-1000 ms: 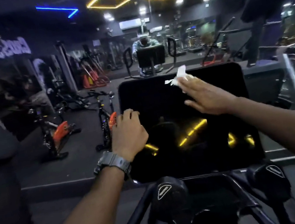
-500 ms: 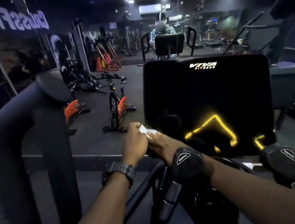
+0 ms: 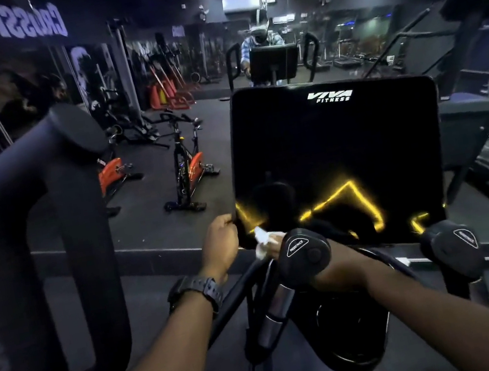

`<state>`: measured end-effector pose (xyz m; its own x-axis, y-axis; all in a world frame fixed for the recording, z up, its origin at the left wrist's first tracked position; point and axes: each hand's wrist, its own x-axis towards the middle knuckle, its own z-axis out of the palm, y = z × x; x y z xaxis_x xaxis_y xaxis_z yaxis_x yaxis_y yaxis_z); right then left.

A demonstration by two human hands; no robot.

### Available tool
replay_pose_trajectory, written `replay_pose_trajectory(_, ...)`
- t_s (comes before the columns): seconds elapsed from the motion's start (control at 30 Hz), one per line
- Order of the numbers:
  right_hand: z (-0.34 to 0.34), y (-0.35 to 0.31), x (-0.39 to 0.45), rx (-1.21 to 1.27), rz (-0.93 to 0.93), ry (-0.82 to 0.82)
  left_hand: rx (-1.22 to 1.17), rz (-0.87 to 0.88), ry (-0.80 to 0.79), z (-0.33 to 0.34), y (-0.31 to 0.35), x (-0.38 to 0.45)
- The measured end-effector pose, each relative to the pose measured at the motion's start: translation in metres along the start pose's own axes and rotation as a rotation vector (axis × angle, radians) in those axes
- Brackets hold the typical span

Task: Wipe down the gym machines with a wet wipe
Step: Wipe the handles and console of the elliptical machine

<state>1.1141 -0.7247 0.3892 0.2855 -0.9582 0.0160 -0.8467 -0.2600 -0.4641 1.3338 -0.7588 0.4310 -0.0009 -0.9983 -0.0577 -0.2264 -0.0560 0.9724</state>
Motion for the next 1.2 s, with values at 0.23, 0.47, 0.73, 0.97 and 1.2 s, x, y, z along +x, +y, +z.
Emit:
replay_pose_trajectory(0.23, -0.009, -0.027, -0.018, -0.116, -0.304, 0.216, 0.088, 0.061, 0.097, 0.015, 0.018, -0.007)
replay_pose_trajectory(0.47, -0.033, 0.004, -0.012, -0.269, 0.16, 0.657, 0.49, 0.46, 0.072, 0.032, 0.043, 0.0)
replay_pose_trajectory(0.73, -0.006, 0.018, -0.03, -0.462, -0.289, 0.378, 0.852, 0.651, -0.112, 0.051, 0.062, 0.01)
replay_pose_trajectory(0.97, -0.052, -0.026, 0.018, 0.018, -0.061, 0.683, 0.809, 0.631, -0.16, 0.037, 0.083, 0.005)
replay_pose_trajectory(1.2, -0.113, -0.124, 0.036, 0.985, -0.231, 0.701, 0.559, 0.677, 0.049, -0.016, 0.14, -0.035)
